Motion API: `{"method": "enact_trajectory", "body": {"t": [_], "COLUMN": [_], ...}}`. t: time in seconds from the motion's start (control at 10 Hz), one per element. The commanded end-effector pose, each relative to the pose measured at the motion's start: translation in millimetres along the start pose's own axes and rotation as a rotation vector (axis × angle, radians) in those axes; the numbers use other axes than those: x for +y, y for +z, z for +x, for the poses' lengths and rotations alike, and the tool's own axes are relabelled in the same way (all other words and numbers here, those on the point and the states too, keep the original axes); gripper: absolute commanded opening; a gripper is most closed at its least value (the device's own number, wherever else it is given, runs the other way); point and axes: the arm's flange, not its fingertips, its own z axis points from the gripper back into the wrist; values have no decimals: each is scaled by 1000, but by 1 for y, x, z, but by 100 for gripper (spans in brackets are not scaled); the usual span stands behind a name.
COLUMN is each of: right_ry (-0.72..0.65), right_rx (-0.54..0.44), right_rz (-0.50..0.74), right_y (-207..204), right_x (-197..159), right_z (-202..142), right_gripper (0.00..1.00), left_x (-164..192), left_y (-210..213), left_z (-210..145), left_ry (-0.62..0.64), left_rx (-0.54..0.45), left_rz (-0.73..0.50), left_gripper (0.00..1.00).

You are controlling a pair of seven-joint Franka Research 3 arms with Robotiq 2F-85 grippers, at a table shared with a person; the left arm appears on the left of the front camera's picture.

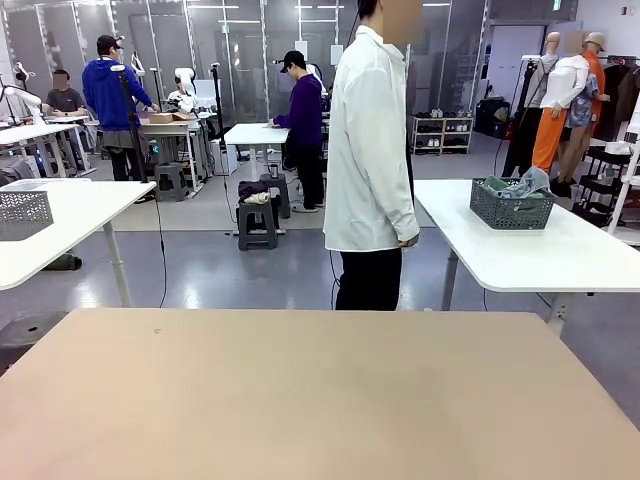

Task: Fold the towels and place them in the basket.
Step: When a person lays out a Towel with hook on the table, fold it in half twice.

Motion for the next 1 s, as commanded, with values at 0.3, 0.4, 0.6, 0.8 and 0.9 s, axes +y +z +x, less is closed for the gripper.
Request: {"method": "enact_trajectory", "body": {"t": [0.3, 0.4, 0.6, 0.8, 0.9], "right_ry": [150, 181, 259, 336, 373], "right_rx": [-84, -96, -126, -139, -136], "right_rz": [-26, -33, -26, -23, -11], "right_y": [56, 70, 97, 120, 130], "right_x": [-22, -27, -30, -28, -19], "right_z": [44, 55, 83, 114, 129], "right_gripper": [100, 100, 100, 100, 100], "left_x": [13, 13, 10, 5, -3], "left_y": [76, 95, 141, 177, 196], "left_z": [33, 41, 58, 80, 89], "left_ry": [-164, -210, -296, -380, -416], "left_rx": [1, -1, -13, -35, -47], "left_rz": [78, 90, 113, 105, 76], "left_gripper": [100, 100, 100, 100, 100]}}
